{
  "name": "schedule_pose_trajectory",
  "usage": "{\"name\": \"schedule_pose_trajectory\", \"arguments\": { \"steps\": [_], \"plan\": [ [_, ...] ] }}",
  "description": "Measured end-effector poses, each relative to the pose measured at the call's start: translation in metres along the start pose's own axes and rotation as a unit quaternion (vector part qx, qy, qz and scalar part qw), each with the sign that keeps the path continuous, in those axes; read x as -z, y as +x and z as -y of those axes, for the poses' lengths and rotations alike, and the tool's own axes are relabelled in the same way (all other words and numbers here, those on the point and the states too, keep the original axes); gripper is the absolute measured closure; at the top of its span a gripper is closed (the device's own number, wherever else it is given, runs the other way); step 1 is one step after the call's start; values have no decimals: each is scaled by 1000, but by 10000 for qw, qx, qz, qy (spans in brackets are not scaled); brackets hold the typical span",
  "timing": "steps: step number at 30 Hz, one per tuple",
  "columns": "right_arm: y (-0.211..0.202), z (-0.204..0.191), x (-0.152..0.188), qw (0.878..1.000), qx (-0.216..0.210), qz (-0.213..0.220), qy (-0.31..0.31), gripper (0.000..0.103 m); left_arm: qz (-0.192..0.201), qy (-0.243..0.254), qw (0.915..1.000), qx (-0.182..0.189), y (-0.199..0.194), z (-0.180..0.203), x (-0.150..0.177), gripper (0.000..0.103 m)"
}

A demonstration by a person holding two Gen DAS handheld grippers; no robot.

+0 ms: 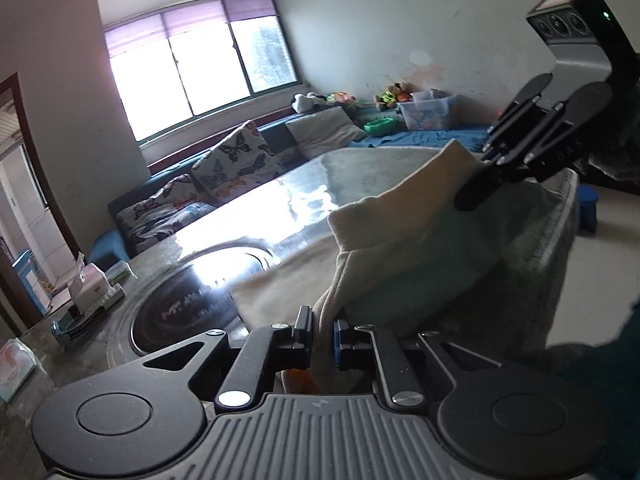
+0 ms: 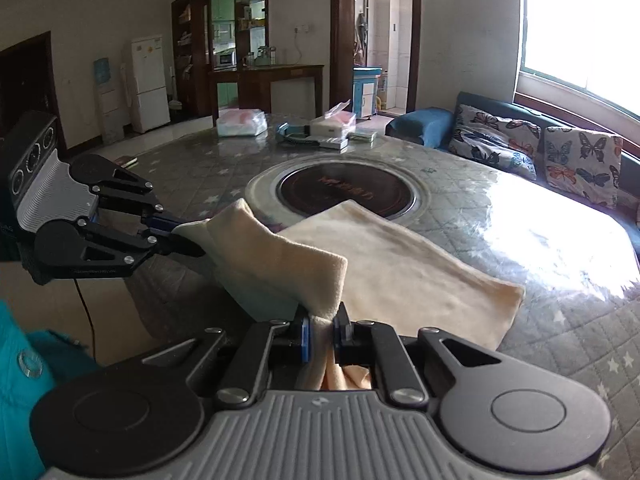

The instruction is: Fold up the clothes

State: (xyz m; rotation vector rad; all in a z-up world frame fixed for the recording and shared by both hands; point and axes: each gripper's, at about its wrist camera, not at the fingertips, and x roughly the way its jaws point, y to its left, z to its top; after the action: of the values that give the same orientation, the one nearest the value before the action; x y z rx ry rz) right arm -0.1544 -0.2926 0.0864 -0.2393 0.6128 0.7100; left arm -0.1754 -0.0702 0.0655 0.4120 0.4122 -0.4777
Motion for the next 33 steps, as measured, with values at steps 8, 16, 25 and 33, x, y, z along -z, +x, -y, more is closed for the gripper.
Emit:
{"name": "schedule_pose_trajectory", "arguments": {
  "steps": [8, 16, 25, 33],
  "plan": [
    [53, 61, -49, 9996, 241, -122, 128, 93, -259, -424, 9983, -319, 91, -41, -34, 92],
    [142, 111, -50, 9955, 723, -384, 480, 88, -802, -980, 9885, -826, 179, -63, -23, 88],
    [122, 119, -25, 9809, 1555, 501, 1055, 61, -640, -1362, 9823, -1120, 162, -76, -26, 77],
    [73, 105, -18, 9784, 1676, 703, 984, 59, -567, -1652, 9781, -1133, 125, -69, -25, 65]
  ]
}}
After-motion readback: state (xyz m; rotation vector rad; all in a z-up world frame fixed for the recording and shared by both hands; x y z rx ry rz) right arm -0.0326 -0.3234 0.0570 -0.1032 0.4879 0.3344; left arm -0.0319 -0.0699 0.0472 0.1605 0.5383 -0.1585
